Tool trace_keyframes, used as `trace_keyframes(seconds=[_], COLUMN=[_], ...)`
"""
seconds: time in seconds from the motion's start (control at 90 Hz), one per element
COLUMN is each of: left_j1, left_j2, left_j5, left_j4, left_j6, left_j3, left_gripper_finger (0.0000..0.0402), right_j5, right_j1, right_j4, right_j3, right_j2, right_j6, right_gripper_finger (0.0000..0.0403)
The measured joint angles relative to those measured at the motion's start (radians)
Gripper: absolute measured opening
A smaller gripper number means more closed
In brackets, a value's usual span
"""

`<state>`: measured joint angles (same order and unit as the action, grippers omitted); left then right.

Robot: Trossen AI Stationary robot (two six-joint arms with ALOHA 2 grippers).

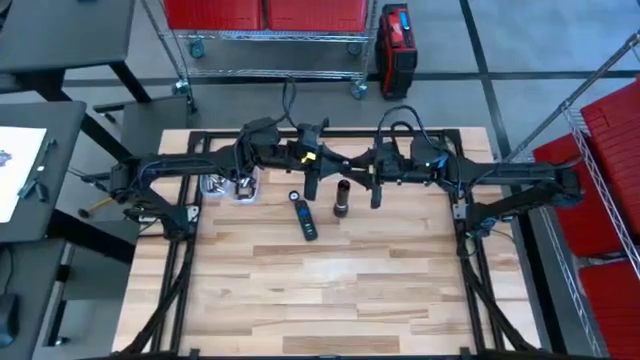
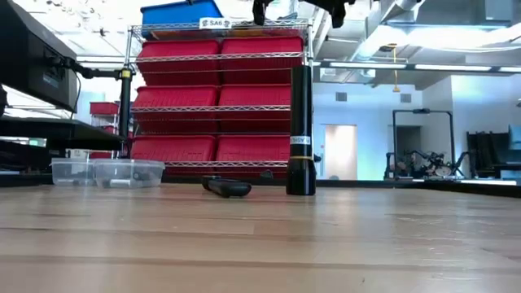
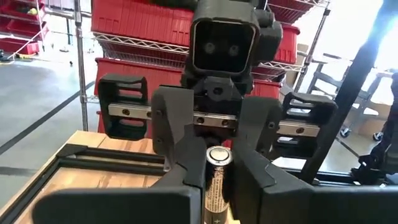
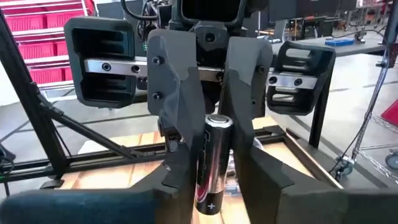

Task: Insert battery
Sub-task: Insert the silver battery into the flashlight's battery compartment

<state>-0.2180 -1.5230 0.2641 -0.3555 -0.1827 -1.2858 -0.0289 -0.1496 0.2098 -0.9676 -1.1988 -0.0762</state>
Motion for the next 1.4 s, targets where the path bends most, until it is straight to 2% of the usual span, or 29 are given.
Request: trace_keyframes(seconds=[0.056,0.289,0.422,0.522,0.7,0.822,1.156,1.4], left_j1=[0.000,0.000,-0.010,-0.024,-0.040,-0.041,-0.041,-0.042], left_j2=[0.000,-0.002,0.010,0.048,0.089,0.111,0.111,0.111], left_j5=[-0.003,0.000,0.003,0.003,0.001,0.001,-0.001,-0.006], left_j4=[0.001,0.014,0.050,0.142,0.356,0.431,0.455,0.452], left_j6=[0.002,-0.014,-0.036,-0.038,-0.012,-0.016,-0.023,-0.023], left_j3=[0.000,0.001,0.004,0.003,0.002,0.002,0.002,0.002], left_gripper_finger=[0.0028,0.0074,0.0079,0.0080,0.0081,0.0081,0.0082,0.0082], right_j5=[-0.003,-0.003,0.002,0.003,0.007,0.009,0.026,0.035], right_j1=[-0.002,-0.002,0.010,0.013,0.009,-0.001,-0.017,-0.017], right_j4=[-0.004,-0.054,-0.092,-0.075,0.038,0.137,0.308,0.380], right_j3=[0.000,0.000,0.029,0.075,0.172,0.236,0.339,0.343], right_j2=[0.000,0.002,0.005,0.003,0.004,0.002,-0.005,-0.090], right_j6=[-0.001,0.009,0.010,0.007,-0.021,-0.029,-0.055,-0.055], right_gripper_finger=[0.0036,0.0035,0.0035,0.0035,0.0035,0.0035,0.0035,0.0035])
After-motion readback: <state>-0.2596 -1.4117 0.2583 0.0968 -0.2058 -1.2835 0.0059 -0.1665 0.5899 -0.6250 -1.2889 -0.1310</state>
